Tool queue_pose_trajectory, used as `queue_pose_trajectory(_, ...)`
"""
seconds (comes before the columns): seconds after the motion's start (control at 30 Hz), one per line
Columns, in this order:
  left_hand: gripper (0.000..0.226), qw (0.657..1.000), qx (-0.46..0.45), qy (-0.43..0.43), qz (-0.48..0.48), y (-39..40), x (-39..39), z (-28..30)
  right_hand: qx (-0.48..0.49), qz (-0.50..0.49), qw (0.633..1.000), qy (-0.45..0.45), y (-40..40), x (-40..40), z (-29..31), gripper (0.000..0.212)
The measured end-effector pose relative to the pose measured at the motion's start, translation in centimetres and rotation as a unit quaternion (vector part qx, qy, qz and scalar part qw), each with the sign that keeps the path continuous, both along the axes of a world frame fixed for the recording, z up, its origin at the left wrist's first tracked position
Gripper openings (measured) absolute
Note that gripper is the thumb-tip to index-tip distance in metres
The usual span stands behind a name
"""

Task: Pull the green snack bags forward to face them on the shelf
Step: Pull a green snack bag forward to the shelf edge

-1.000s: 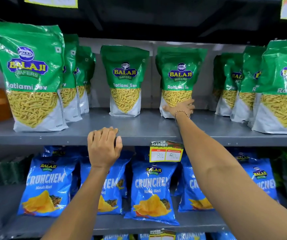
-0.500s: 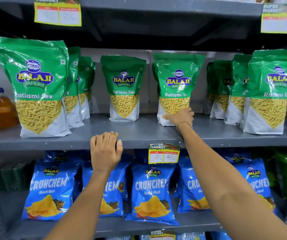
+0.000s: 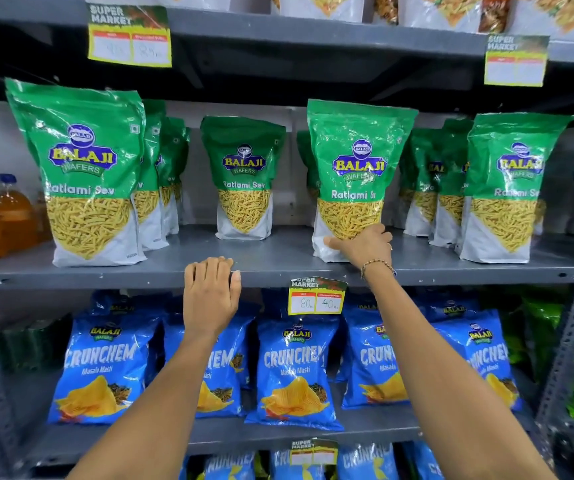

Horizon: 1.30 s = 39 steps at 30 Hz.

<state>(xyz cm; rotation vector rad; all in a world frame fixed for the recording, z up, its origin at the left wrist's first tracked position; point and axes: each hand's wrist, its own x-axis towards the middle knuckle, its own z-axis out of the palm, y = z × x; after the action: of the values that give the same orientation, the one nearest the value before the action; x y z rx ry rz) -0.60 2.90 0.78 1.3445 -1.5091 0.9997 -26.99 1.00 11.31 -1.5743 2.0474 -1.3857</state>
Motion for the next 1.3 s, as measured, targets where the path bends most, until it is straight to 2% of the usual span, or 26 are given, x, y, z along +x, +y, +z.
queue_pose_trajectory(0.27, 0.039, 0.999, 0.046, 0.006, -0.004, 0.7, 0.0, 0.2, -0.011, -0.002, 1.000, 0.027, 3.0, -0.7, -0.1, 0.108)
queue_pose_trajectory(0.57, 0.037, 0.998, 0.036, 0.026, -0.041, 0.3, 0.2, -0.2, -0.015, -0.015, 0.999, 0.042, 4.5, -0.9, -0.4, 0.109)
queue_pose_trajectory(0.93, 0.035, 0.999, -0.016, 0.022, -0.038, -0.3, 0.2, -0.4, -0.036, -0.019, 0.998, 0.058, 4.7, -0.8, -0.7, 0.108)
queue_pose_trajectory(1.3, 0.036, 0.999, 0.008, 0.025, -0.036, -0.1, 0.1, -0.3, -0.034, -0.027, 0.998, 0.041, 4.1, -0.2, -0.3, 0.106)
